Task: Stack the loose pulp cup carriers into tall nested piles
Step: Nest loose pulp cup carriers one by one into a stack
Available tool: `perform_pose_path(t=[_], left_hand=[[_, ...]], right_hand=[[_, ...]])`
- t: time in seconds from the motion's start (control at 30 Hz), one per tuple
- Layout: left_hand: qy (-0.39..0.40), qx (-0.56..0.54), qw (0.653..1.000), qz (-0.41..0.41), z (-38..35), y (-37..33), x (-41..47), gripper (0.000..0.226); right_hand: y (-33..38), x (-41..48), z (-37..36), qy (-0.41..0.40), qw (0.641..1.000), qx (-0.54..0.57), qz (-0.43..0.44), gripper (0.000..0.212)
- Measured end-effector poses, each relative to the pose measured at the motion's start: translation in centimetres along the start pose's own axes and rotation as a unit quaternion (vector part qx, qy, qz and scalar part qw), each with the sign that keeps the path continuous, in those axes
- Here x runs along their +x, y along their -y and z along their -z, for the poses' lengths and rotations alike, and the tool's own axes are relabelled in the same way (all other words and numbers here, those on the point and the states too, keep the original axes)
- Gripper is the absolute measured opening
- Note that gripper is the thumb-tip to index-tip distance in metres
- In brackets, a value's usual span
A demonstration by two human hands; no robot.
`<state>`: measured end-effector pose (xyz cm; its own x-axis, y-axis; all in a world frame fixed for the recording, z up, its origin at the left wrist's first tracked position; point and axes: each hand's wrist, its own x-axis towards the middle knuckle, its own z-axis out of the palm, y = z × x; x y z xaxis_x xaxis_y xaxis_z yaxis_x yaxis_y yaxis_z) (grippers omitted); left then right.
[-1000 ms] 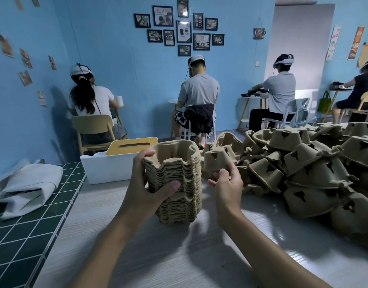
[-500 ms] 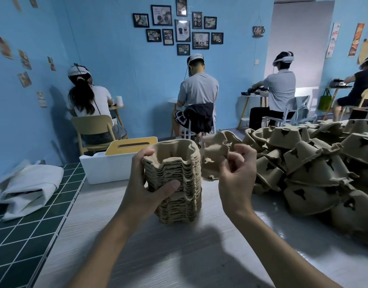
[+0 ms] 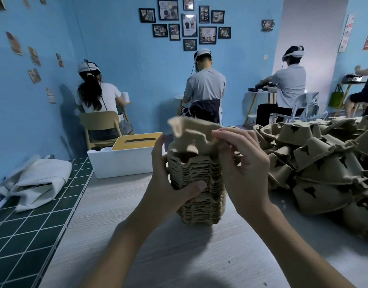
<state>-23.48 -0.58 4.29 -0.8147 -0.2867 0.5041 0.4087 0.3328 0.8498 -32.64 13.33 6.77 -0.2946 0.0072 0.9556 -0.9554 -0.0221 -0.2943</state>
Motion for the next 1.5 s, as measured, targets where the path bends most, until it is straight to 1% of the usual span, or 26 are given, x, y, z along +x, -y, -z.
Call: perform_pose_path(t=[0.07, 0.13, 0.2, 0.27, 0.33, 0.4, 0.47, 0.53, 0.57, 0.63, 0.67, 0.77, 0.93, 1.03, 1.1, 1.2, 1.4, 1.5], left_hand=[[-0.005, -0.004, 1.000, 0.004, 0.2, 0.1, 0.0, 0.123], [-0.003, -0.009, 1.000, 0.000, 0.3, 0.2, 0.0, 0.124], [0.003, -0.002, 1.000, -0.005, 0.2, 0.0, -0.1, 0.114], [0.008, -0.001, 1.000, -0.013, 0.1, -0.2, -0.1, 0.093], [0.006, 0.004, 1.000, -0.015, 0.1, -0.3, -0.1, 0.079], [0.001, 0.005, 1.000, -0.014, 0.2, -0.3, 0.0, 0.075], [-0.001, 0.005, 1.000, -0.012, 0.3, -0.3, 0.1, 0.073], [-0.002, 0.004, 1.000, -0.007, 0.4, -0.4, 0.0, 0.072], [-0.001, 0.004, 1.000, -0.005, 0.3, -0.5, 0.0, 0.073], [0.003, 0.006, 1.000, -0.008, 0.3, -0.4, -0.1, 0.078], [0.006, 0.007, 1.000, -0.009, 0.2, -0.4, -0.1, 0.080], [0.010, -0.001, 1.000, -0.007, 0.0, -0.6, -0.1, 0.080], [0.009, -0.007, 1.000, -0.004, 0.2, -0.5, -0.2, 0.079], [0.009, -0.013, 1.000, -0.002, 0.2, -0.5, -0.3, 0.079], [0.010, -0.016, 1.000, -0.003, 0.1, -0.6, -0.3, 0.080], [0.008, -0.027, 1.000, -0.005, 0.1, -0.6, -0.3, 0.079], [0.007, -0.033, 0.999, -0.010, 0.1, -0.4, -0.2, 0.079], [0.007, -0.032, 0.999, -0.017, 0.1, -0.3, -0.2, 0.082]], right_hand=[[-0.1, -0.2, 0.0, 0.024, 1.000, 0.004, 0.003, 0.024], [-0.1, -0.3, 0.1, 0.045, 0.999, 0.012, -0.007, 0.026], [0.0, -0.5, 0.1, 0.057, 0.998, 0.012, -0.016, 0.028], [0.0, -0.6, 0.1, 0.061, 0.998, 0.006, -0.023, 0.029], [0.0, -0.6, 0.2, 0.061, 0.998, 0.000, -0.023, 0.029], [0.1, -0.7, 0.3, 0.059, 0.998, -0.007, -0.021, 0.030], [0.0, -1.0, 0.5, 0.053, 0.998, 0.003, -0.037, 0.030], [-0.9, -1.6, 0.9, 0.030, 0.996, 0.010, -0.084, 0.031], [-1.6, -1.9, 1.3, 0.014, 0.993, -0.010, -0.117, 0.029], [-3.5, -2.3, 2.6, -0.002, 0.979, -0.085, -0.183, 0.023], [-4.6, -2.4, 3.5, 0.003, 0.969, -0.133, -0.206, 0.020], [-7.1, -2.4, 5.8, 0.051, 0.939, -0.256, -0.223, 0.013], [-8.6, -2.0, 6.9, 0.141, 0.895, -0.336, -0.258, 0.012], [-8.5, -1.7, 6.7, 0.169, 0.872, -0.366, -0.279, 0.010], [-8.4, -1.6, 6.6, 0.178, 0.860, -0.379, -0.292, 0.014], [-8.2, -1.7, 6.5, 0.184, 0.848, -0.407, -0.285, 0.014], [-7.0, -0.7, 6.6, 0.119, 0.874, -0.405, -0.241, 0.010], [-5.0, 0.5, 6.5, 0.080, 0.877, -0.423, -0.212, 0.013]])
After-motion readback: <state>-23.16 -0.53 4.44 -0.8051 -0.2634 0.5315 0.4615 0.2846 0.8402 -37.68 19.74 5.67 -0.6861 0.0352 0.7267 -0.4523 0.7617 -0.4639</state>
